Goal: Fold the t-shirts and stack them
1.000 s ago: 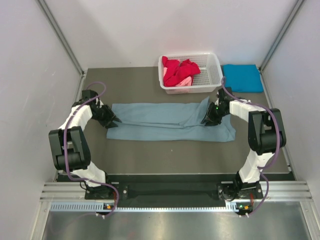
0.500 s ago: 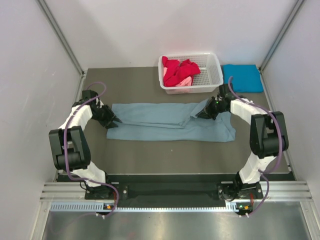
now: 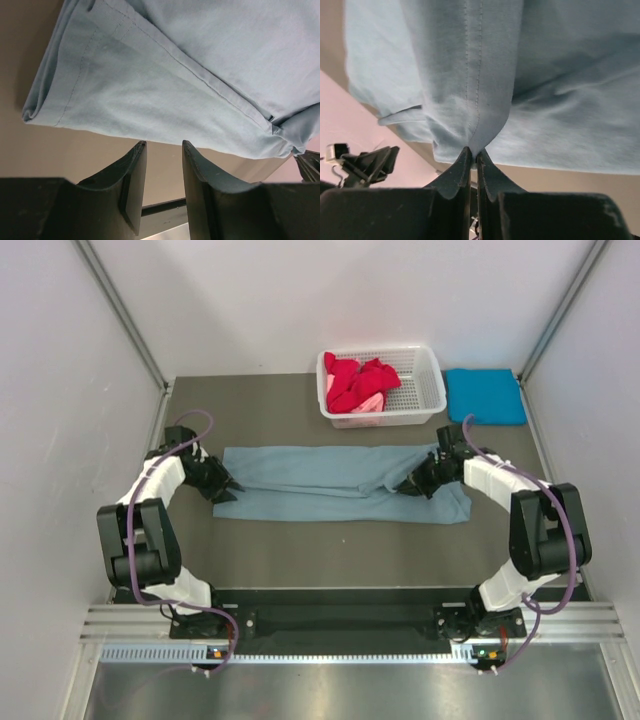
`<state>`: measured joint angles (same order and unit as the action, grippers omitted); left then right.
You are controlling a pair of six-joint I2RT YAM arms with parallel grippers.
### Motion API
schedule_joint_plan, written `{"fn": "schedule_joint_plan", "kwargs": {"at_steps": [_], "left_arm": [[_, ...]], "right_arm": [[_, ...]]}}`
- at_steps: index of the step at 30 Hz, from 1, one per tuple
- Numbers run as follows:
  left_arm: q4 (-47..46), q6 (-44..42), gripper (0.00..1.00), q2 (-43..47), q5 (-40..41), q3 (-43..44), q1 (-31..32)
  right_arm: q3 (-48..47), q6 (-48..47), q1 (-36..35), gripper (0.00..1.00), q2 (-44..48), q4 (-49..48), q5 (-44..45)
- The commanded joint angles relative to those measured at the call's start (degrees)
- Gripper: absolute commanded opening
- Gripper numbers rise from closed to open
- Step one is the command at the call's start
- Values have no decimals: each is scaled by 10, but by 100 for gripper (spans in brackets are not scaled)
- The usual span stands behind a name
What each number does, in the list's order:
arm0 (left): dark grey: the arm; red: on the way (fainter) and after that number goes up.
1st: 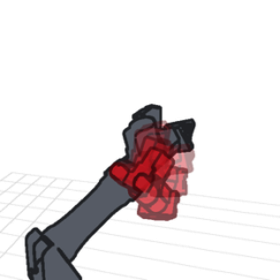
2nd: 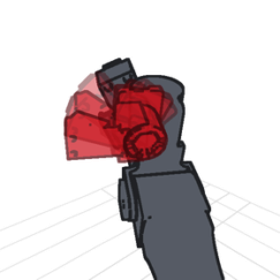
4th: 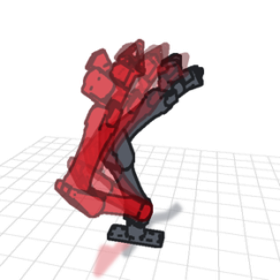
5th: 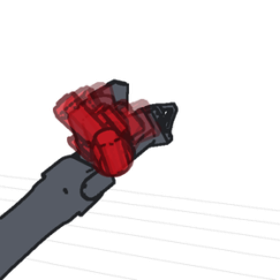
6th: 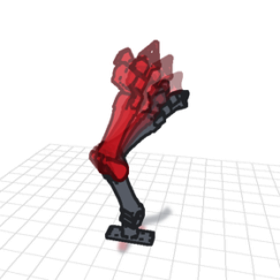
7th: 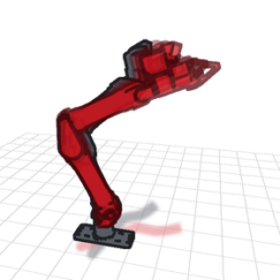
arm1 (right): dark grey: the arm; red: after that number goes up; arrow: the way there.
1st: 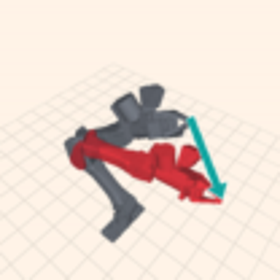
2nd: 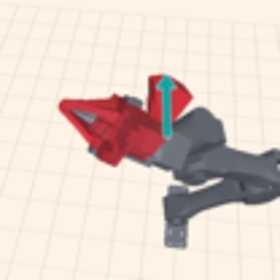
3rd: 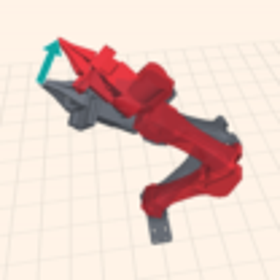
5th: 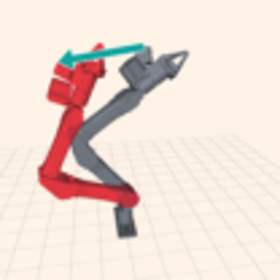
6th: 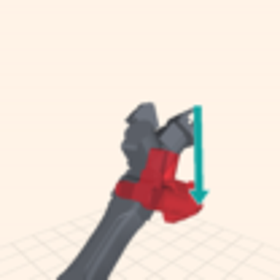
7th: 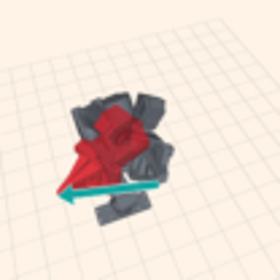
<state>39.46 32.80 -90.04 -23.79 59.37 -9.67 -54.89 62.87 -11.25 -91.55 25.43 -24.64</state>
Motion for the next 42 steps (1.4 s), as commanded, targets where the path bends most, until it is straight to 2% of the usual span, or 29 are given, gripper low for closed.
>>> {"fn": "schedule_joint_plan", "kwargs": {"at_steps": [1, 5, 7, 8, 10, 12, 14, 17, 21, 26, 28, 34, 40, 42], "left_arm": [[-5, -9, 40, 33, -11, -10, -1], [-3, -10, 40, 42, -8, -20, -1], [-3, -9, 40, 44, -11, -22, -1], [-1, -9, 40, 44, -11, -22, -1], [-2, -8, 40, 45, -11, -22, -1], [-1, -8, 40, 44, -12, -19, -1], [-2, -6, 40, 44, -12, -18, -2], [-1, -6, 40, 39, -14, -15, -1], [2, -7, 40, 34, -15, -10, -1], [8, -13, 40, 28, -13, 1, -1], [6, -13, 40, 23, -12, 2, -1], [4, -12, 40, 8, -15, 12, -1], [5, -14, 40, -11, -23, 20, -1], [7, -15, 40, -15, -24, 20, -1]], "right_arm": [[12, 6, -13, 1, 29, 23, 27], [8, -24, -18, 2, 31, 52, 51], [5, -37, -21, 7, 37, 60, 59], [5, -58, -21, 17, 38, 57, 61], [-13, -99, -18, 29, 32, 49, 50], [-41, -181, -2, 39, 25, 66, 59], [-74, -255, 6, 56, 27, 64, 93], [-106, -331, 27, 62, 10, 58, 124], [-133, -389, 58, 57, -44, 25, 136], [-151, -435, 77, 40, -80, -13, 116], [-160, -448, 79, 40, -88, -15, 128], [-170, -496, 96, 55, -99, -48, 123], [-149, -534, 106, 71, -103, -141, 38], [-154, -537, 108, 72, -118, -164, 15]]}}
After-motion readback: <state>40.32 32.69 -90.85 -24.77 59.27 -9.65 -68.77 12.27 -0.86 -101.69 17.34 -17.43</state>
